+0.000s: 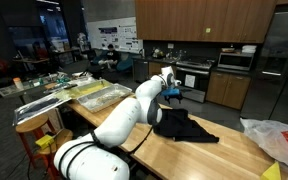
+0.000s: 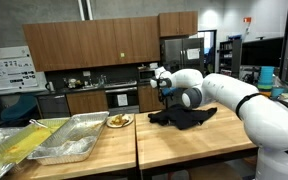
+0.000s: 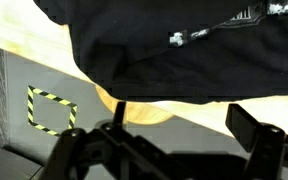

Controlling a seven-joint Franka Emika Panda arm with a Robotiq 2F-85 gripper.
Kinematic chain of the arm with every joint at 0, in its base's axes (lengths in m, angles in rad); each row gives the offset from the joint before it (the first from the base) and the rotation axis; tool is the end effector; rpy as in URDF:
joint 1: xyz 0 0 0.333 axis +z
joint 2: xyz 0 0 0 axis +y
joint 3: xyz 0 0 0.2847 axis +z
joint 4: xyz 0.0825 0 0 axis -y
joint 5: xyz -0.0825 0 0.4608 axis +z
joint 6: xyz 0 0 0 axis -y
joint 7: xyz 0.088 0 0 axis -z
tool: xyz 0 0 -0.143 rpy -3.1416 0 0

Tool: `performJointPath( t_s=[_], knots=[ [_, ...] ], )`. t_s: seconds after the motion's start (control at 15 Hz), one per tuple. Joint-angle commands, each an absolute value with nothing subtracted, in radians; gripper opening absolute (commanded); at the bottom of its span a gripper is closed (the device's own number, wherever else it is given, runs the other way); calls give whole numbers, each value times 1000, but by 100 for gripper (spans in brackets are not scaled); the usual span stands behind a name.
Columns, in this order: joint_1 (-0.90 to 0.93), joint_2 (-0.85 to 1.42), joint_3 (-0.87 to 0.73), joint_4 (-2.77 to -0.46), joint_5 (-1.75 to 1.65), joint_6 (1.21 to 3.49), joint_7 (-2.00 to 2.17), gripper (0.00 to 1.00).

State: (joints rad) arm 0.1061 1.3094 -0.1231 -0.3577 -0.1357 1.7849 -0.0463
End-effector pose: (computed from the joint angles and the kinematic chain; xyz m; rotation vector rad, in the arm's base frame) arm 0.8671 0.0365 0.2384 2.8771 0.2142 0.1769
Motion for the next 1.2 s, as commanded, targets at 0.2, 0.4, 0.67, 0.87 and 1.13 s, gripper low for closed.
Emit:
performJointPath(
  t_s=[0.2, 0.4, 0.67, 0.87, 1.13],
  knots=[
    [130, 1309, -145, -360, -191, 1824, -186, 100],
    [135, 1310, -166, -363, -237, 1832, -211, 100],
    [135, 1307, -183, -366, -284, 1872, -188, 100],
    [130, 1291, -166, -366, -259, 1799, -120, 100],
    [111, 1291, -131, -360, -189, 1658, 34, 100]
  ],
)
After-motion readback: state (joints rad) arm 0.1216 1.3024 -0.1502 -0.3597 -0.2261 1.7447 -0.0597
